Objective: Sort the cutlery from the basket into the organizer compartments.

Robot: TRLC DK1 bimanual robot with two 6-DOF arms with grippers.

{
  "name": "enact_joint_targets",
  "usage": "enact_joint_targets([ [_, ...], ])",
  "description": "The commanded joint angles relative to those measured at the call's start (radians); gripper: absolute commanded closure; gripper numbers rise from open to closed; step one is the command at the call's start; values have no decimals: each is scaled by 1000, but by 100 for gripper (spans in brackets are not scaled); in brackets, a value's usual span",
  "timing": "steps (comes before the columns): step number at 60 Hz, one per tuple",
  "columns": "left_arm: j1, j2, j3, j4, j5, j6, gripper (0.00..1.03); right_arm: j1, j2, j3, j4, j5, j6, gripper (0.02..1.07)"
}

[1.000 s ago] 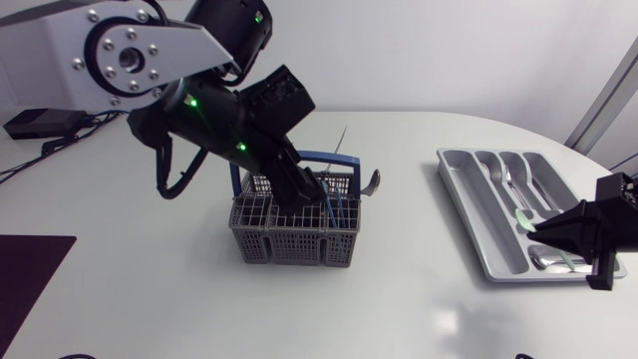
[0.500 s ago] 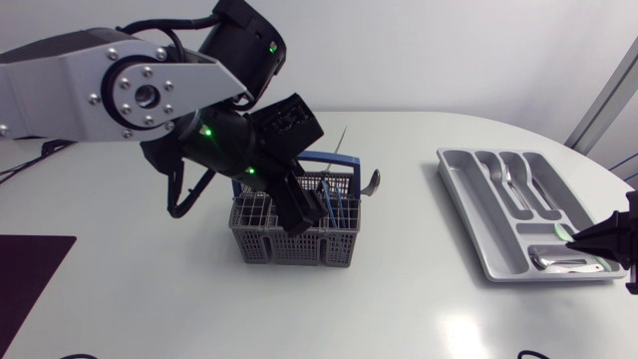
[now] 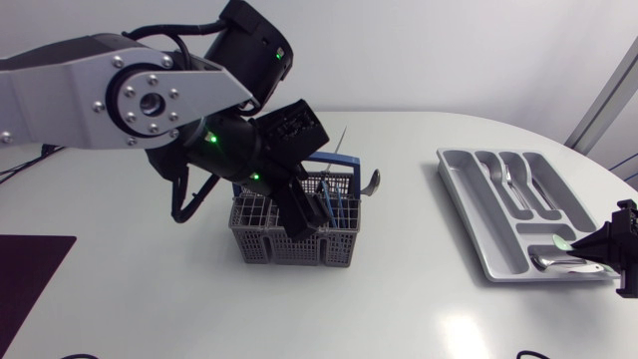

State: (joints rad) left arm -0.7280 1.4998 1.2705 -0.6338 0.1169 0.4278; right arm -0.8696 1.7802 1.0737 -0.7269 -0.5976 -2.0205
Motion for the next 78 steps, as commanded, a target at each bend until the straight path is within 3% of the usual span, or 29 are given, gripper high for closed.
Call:
enact_joint_targets([
  [1, -10, 19, -22, 5, -6, 3, 5, 12, 28, -8, 32, 18, -30, 96],
  [9, -21, 25, -26, 9, -6, -4, 5, 21, 38, -37, 90, 41, -27, 96],
  [22, -21, 27, -25, 9, -8, -4, 5, 47, 33, -75, 130, 98, -29, 85],
  [31, -19, 27, -28, 9, -8, -4, 5, 61, 13, -90, 136, 124, -29, 70],
  [38, -21, 30, -28, 9, -8, -6, 6, 70, -27, -110, 136, 130, -29, 69],
  [54, -19, 74, -30, 13, -6, -29, 6, 104, -214, -182, 92, 93, 17, 44],
  [70, 35, 123, -22, 68, -6, -93, 8, 170, -360, -248, 9, 10, 118, 38],
  [78, 61, 119, -79, 175, -5, -129, 12, 190, -421, -302, -11, -24, 140, 38],
])
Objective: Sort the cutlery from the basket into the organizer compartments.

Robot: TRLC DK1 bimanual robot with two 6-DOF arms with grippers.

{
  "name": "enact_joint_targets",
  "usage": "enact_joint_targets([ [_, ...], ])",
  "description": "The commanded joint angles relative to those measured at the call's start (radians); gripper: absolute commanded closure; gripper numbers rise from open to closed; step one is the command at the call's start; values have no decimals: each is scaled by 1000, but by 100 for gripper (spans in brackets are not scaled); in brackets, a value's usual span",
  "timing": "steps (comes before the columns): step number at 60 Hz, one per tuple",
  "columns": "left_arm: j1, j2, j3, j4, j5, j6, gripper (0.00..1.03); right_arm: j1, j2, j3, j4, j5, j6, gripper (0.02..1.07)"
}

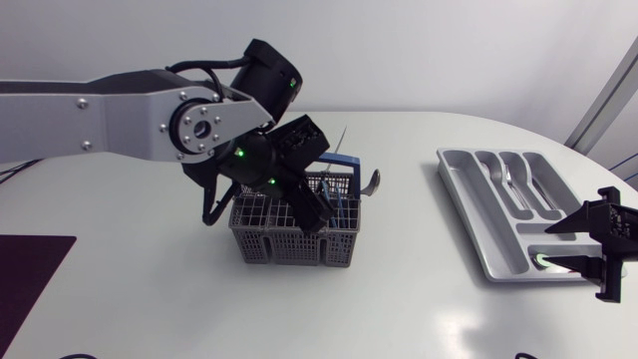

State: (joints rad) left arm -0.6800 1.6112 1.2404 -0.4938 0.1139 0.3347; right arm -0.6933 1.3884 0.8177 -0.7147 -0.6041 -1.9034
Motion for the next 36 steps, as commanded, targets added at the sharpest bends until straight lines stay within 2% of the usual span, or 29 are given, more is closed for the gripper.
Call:
enact_joint_targets([
  [1, 13, 6, -53, 41, 0, -37, 12, 17, -37, -52, -26, -23, 23, 38],
  [8, 14, -11, -113, 161, 0, -63, 12, 34, -66, -95, -37, -48, 35, 38],
  [13, 14, -8, -124, 189, 0, -82, 17, 44, -81, -120, -35, -65, 44, 38],
  [19, 16, -10, -137, 238, 0, -103, 18, 58, -108, -150, -37, -75, 60, 38],
  [28, 17, -13, -165, 291, 0, -131, 41, 84, -181, -216, -37, -95, 81, 38],
  [34, 10, -13, -187, 325, 0, -140, 51, 98, -221, -238, -38, -100, 98, 38],
  [36, 7, -13, -202, 347, 0, -141, 59, 103, -232, -246, -40, -103, 102, 38],
])
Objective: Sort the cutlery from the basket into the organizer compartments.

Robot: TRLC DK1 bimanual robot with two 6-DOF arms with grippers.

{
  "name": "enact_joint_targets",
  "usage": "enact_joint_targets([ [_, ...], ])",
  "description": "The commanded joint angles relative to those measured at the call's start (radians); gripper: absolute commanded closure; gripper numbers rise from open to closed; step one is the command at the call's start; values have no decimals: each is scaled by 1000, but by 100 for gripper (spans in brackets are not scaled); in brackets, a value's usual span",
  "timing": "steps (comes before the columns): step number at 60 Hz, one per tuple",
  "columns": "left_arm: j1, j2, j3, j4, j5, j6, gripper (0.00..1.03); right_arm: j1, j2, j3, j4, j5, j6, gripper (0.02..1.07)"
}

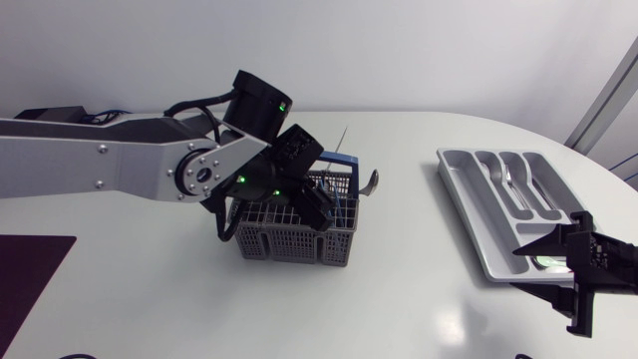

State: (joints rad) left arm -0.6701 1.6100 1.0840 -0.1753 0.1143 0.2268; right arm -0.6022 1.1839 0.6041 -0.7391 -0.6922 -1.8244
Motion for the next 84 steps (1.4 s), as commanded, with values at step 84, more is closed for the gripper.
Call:
enact_joint_targets([
  [84, -22, -9, -170, 295, -45, -129, 91, 64, -83, -79, -29, -15, 54, 38],
])
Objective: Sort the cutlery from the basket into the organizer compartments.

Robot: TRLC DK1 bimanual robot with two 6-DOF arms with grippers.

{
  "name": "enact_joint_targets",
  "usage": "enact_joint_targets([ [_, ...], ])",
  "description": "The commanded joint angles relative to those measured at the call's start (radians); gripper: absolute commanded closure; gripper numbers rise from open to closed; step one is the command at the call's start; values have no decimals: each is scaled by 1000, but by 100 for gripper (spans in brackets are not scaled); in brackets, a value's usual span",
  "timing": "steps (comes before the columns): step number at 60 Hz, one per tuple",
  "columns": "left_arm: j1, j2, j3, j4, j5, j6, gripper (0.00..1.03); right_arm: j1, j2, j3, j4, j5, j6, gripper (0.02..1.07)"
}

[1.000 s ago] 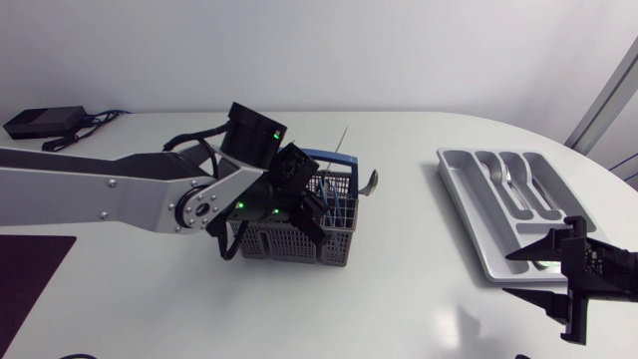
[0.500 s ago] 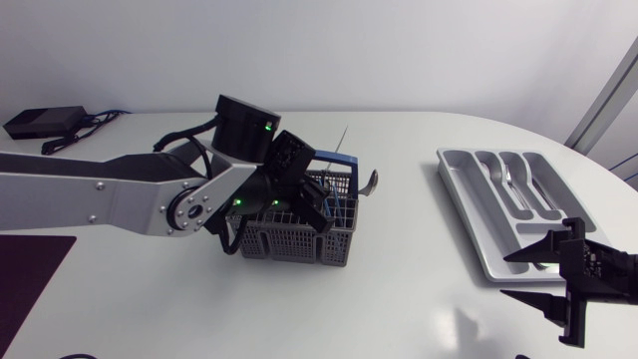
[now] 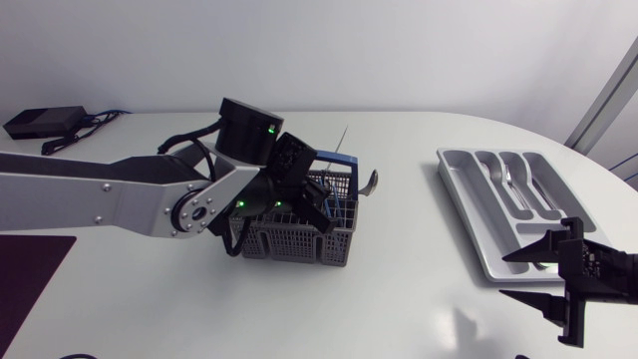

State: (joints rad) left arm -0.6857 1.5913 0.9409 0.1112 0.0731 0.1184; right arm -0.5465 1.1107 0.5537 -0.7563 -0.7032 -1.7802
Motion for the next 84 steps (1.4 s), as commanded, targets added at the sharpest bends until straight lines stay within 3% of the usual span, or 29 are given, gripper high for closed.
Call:
enact_joint_targets([
  [1, -8, 9, -30, 8, -4, -20, 92, 8, -9, -28, -12, -4, 11, 38],
  [35, -11, -200, -111, 24, -4, 4, 93, 46, -45, -18, -14, -5, 67, 38],
  [67, -29, -372, 4, -166, -1, 35, 93, 166, -137, -12, -14, -18, 205, 38],
  [84, -15, -361, -33, -177, 31, 70, 90, 234, -187, -32, -3, -18, 271, 38],
])
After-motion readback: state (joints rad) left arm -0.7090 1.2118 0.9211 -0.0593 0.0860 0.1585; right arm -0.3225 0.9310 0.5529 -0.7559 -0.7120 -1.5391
